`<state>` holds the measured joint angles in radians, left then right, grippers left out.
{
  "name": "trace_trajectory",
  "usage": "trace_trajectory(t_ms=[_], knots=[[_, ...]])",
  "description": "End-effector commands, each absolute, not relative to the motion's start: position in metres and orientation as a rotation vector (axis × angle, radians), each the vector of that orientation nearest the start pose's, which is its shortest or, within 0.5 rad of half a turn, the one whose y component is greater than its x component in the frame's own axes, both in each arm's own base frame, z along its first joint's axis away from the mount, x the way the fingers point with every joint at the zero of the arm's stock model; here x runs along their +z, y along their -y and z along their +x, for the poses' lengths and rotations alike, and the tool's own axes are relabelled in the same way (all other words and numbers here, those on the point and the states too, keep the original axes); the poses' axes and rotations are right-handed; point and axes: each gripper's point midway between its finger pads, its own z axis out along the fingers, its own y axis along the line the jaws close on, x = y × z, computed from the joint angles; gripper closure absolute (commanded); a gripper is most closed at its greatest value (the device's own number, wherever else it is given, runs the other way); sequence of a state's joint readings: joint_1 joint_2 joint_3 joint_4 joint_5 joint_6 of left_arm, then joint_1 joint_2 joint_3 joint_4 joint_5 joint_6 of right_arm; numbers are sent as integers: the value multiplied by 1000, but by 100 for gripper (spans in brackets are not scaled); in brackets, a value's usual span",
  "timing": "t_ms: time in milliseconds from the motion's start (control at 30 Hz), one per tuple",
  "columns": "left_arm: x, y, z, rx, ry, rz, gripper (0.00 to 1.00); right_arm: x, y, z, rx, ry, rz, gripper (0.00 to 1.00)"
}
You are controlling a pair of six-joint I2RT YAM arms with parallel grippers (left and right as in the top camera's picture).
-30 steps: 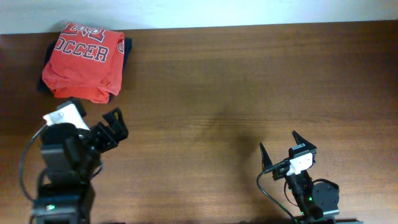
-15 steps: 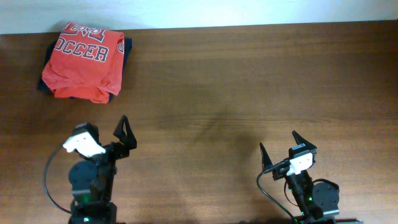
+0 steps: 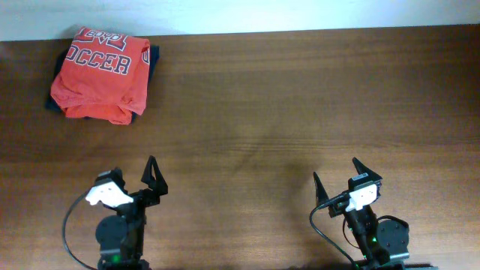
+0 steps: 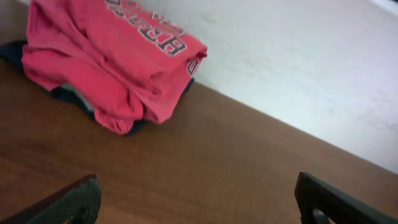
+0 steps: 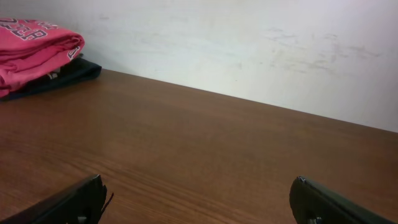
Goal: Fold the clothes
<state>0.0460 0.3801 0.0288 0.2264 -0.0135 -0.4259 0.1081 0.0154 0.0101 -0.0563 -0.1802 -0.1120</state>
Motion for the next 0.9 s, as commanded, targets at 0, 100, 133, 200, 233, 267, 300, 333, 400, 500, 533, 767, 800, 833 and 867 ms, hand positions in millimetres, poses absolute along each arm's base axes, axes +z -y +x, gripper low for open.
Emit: trace_trajectory(t_ms=[0,100,133,200,233,267,300,333,400,500,533,767,800,833,867], knots=[[151,-19,266,-213,-1647,-376,1,159,-56,239,143,-1607,-307,1],[155,-19,264,-157,-1643,-309,1,159,-56,239,143,-1607,-307,1],[155,-18,263,-140,-1644,-290,1,159,-56,239,143,-1607,-307,1],[153,-18,259,-102,-1656,-249,1,159,-56,239,143,-1607,-307,1],[151,-18,257,-83,-1669,-229,1,159,-56,239,143,-1607,-307,1],[148,-18,254,-69,-1682,-216,1,159,-56,239,143,-1607,-307,1],[143,-18,252,-54,-1699,-201,1,159,-56,239,143,-1607,-307,1],[139,-18,249,-45,-1716,-193,1,159,-56,239,143,-1607,-307,1],[146,-14,247,-10,-1691,-111,1,159,-56,239,143,-1607,-307,1],[157,-10,246,39,-1645,-24,1,159,-56,239,143,-1607,-307,1],[158,-8,246,57,-1645,6,1,159,-56,239,143,-1607,-307,1],[156,2,246,84,-1648,99,1,159,-56,239,143,-1607,-307,1],[156,2,246,81,-1647,102,1,159,-56,239,143,-1607,-307,1],[156,3,246,79,-1648,104,1,159,-56,239,143,-1607,-307,1],[156,3,246,79,-1648,104,1,159,-56,239,143,-1607,-307,1]])
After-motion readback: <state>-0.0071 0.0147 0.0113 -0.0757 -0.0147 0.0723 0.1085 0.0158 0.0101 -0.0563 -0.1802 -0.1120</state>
